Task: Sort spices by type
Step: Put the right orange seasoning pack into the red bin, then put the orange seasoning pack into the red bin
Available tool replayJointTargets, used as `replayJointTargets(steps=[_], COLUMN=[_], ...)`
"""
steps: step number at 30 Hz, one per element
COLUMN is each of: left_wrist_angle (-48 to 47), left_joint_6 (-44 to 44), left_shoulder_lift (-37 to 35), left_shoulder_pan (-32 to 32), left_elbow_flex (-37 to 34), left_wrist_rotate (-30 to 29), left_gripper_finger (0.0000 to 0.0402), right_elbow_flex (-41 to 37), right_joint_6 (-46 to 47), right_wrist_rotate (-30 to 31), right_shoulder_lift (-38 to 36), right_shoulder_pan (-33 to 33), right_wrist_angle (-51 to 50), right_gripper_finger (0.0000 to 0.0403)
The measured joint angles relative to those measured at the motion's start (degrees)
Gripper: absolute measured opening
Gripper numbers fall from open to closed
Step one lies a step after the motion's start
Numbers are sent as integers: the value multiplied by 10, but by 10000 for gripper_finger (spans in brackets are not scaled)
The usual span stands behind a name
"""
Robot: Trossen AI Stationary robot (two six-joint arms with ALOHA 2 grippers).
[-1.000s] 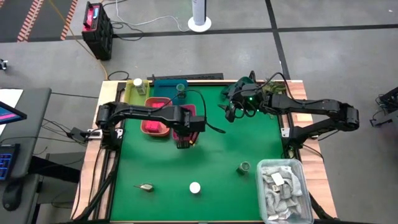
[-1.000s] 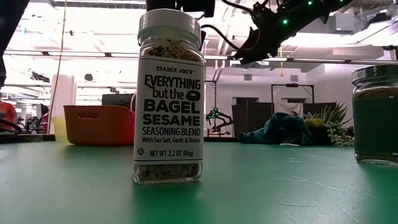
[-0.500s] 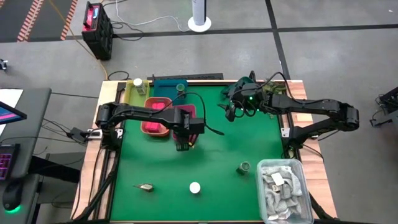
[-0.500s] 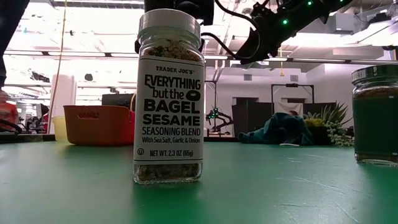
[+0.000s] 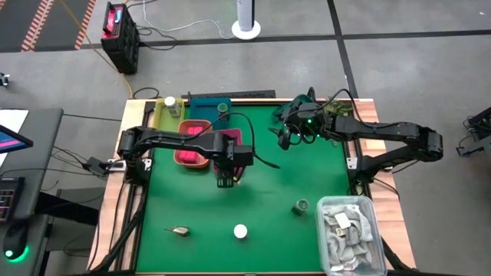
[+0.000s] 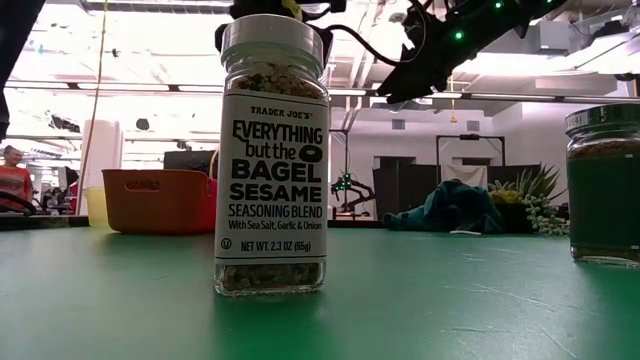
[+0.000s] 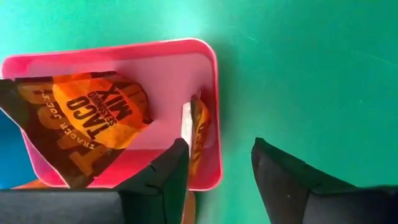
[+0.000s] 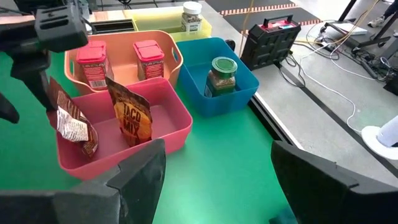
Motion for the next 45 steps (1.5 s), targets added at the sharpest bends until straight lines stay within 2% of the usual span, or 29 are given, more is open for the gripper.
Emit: replayJointTargets(steps=[5,9,15,19,23,25,29,34,39,45], left_wrist_angle=[-17,-59,-101,-152,-196,-197,-195,-184,-195,-195], left_joint_6=[-1,-14,-15,-34,-83,-104,-151,-273,-398,-442], left_shoulder_lift=[-4,-6,-6,-6,-8,-14,-12,-11,-12,-12], left_shoulder_pan=[-8,-17,-42,-63,-120,-166,-259,-348,-402,-436], left_elbow_flex=[4,44,105,142,174,173,173,172,165,81], left_wrist_rotate=[0,-4,-78,-52,39,52,33,15,12,19], left_gripper_finger=[197,218,227,227,227,227,227,227,227,227], right_elbow_flex=[0,0,0,0,0,0,0,0,0,0], right_joint_6=[-2,-2,0,0,-2,-2,-2,4,9,9], right_wrist_rotate=[0,0,0,0,0,0,0,0,0,0], right_shoulder_lift=[0,0,0,0,0,0,0,0,0,0], right_shoulder_pan=[2,2,2,5,5,5,5,5,5,5], right_wrist_angle=[-1,0,0,-2,-3,-8,-8,-7,-5,-1], right_gripper_finger=[317,317,317,317,317,317,317,317,317,317])
